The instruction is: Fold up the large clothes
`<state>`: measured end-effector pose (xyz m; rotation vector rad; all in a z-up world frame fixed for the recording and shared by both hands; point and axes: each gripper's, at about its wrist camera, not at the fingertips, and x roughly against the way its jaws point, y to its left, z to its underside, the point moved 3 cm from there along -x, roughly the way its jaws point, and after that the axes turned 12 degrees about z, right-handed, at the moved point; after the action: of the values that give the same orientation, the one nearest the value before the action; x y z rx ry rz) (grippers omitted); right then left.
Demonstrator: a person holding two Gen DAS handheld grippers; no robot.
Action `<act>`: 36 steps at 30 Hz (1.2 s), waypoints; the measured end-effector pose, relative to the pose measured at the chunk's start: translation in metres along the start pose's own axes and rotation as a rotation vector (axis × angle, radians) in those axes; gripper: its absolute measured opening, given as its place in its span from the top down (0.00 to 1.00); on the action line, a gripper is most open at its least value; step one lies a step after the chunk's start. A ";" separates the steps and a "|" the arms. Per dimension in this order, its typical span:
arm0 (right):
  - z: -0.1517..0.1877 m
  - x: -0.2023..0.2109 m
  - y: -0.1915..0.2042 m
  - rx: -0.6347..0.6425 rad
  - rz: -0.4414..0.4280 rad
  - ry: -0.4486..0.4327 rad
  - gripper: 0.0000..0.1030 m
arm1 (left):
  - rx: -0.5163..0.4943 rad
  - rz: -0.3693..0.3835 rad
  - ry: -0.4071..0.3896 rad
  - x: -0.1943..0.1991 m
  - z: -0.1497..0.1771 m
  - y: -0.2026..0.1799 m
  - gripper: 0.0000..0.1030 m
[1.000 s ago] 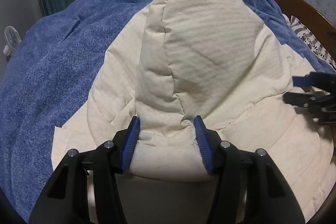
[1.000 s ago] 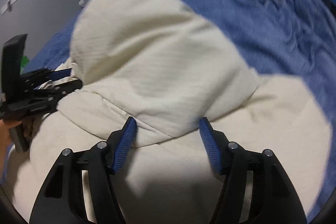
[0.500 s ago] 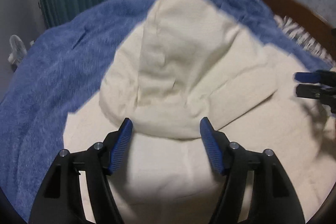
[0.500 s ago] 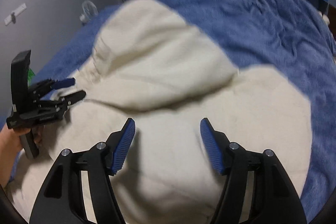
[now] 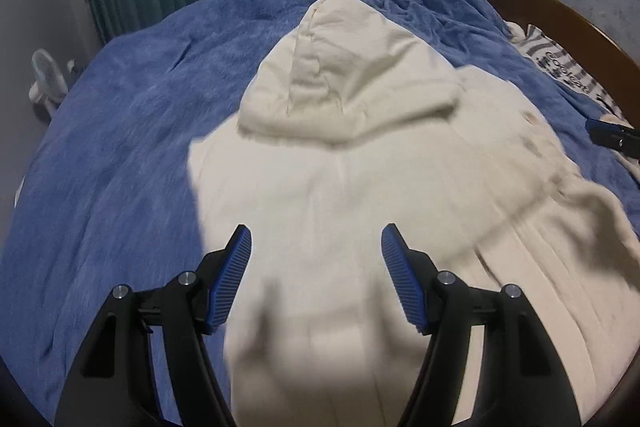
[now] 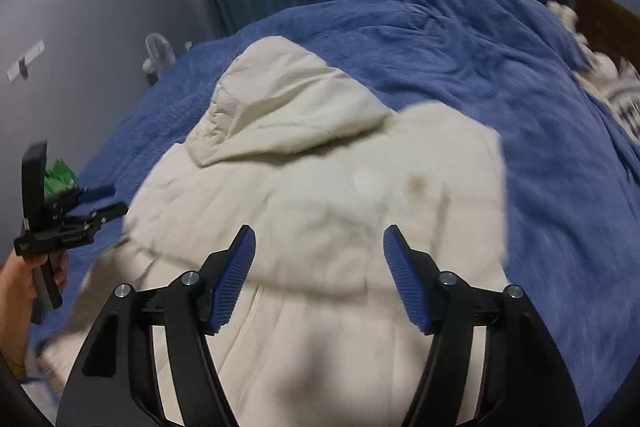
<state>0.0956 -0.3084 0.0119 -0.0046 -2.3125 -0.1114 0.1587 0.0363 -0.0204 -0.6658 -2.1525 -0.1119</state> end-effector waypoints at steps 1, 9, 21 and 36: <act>0.008 0.012 -0.003 -0.008 0.006 -0.002 0.34 | 0.017 -0.001 0.001 0.016 0.013 -0.002 0.38; 0.086 0.096 -0.028 -0.012 0.069 0.059 0.18 | 0.178 -0.008 0.018 0.109 0.111 -0.006 0.21; 0.150 0.119 -0.061 -0.012 0.117 0.205 0.13 | 0.254 0.165 0.190 0.146 0.185 -0.017 0.20; 0.196 0.121 -0.090 -0.034 0.138 0.305 0.15 | 0.228 0.192 0.294 0.117 0.220 -0.041 0.40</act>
<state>-0.1335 -0.3862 -0.0387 -0.1543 -1.9986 -0.0752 -0.0768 0.1186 -0.0633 -0.6735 -1.7777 0.1302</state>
